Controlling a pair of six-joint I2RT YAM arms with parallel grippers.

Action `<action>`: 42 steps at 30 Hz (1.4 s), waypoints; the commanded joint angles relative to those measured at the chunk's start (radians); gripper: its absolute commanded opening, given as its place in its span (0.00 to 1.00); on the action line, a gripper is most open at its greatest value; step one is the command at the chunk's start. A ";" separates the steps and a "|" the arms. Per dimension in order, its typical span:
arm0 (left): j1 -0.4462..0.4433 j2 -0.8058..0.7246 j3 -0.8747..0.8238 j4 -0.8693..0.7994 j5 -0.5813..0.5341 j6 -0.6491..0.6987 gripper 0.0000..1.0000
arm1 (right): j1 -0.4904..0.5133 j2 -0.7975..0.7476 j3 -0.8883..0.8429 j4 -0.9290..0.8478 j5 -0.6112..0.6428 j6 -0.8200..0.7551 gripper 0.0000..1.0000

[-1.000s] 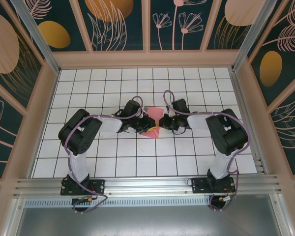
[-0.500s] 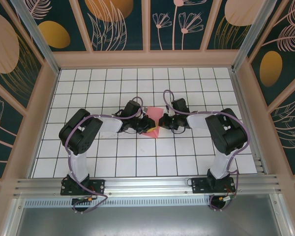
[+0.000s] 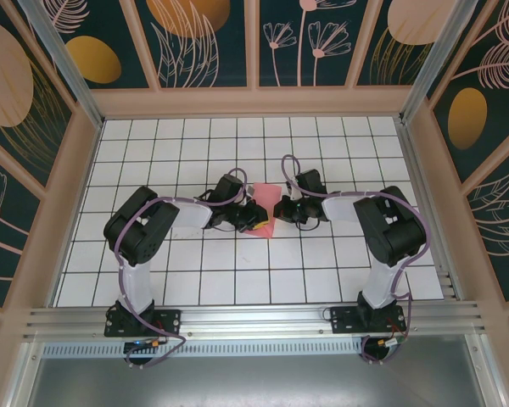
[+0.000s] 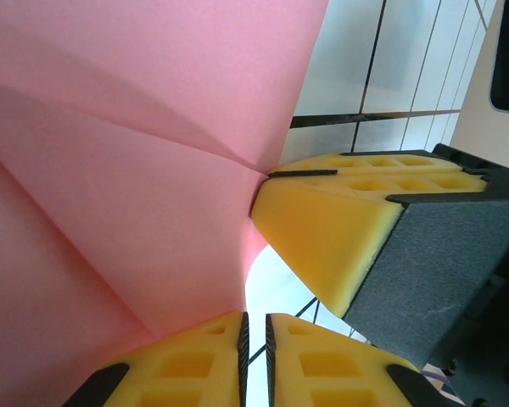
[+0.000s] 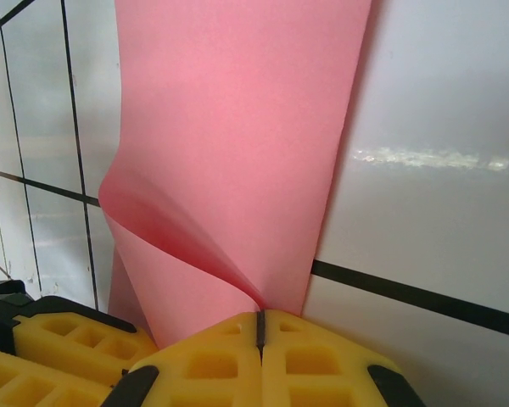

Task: Fold a paper plane with a square sheet of paper (pick it up from the middle)
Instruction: Fold the triangle a second time at the center of the table.

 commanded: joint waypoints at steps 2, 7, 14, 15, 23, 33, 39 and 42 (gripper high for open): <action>-0.006 0.023 0.020 -0.028 -0.013 0.007 0.17 | -0.005 0.024 0.021 -0.016 -0.008 -0.016 0.05; -0.005 0.027 0.020 -0.035 -0.019 0.005 0.17 | -0.006 0.028 0.018 -0.021 -0.005 -0.016 0.05; -0.006 0.030 0.020 -0.046 -0.027 0.004 0.17 | -0.006 0.029 0.017 -0.021 -0.002 -0.016 0.05; -0.005 0.032 0.020 -0.045 -0.027 0.004 0.17 | -0.005 0.029 0.016 -0.022 0.000 -0.016 0.05; -0.006 0.033 0.021 -0.073 -0.050 -0.001 0.17 | -0.006 0.030 0.017 -0.021 -0.002 -0.018 0.05; -0.005 0.030 0.015 -0.129 -0.104 -0.015 0.16 | -0.006 0.028 0.048 -0.044 -0.005 -0.028 0.07; -0.005 0.032 0.006 -0.140 -0.133 -0.037 0.16 | -0.009 -0.020 0.067 -0.070 0.049 -0.036 0.11; -0.004 0.027 -0.003 -0.140 -0.146 -0.051 0.16 | -0.008 -0.063 0.062 -0.070 0.102 -0.033 0.15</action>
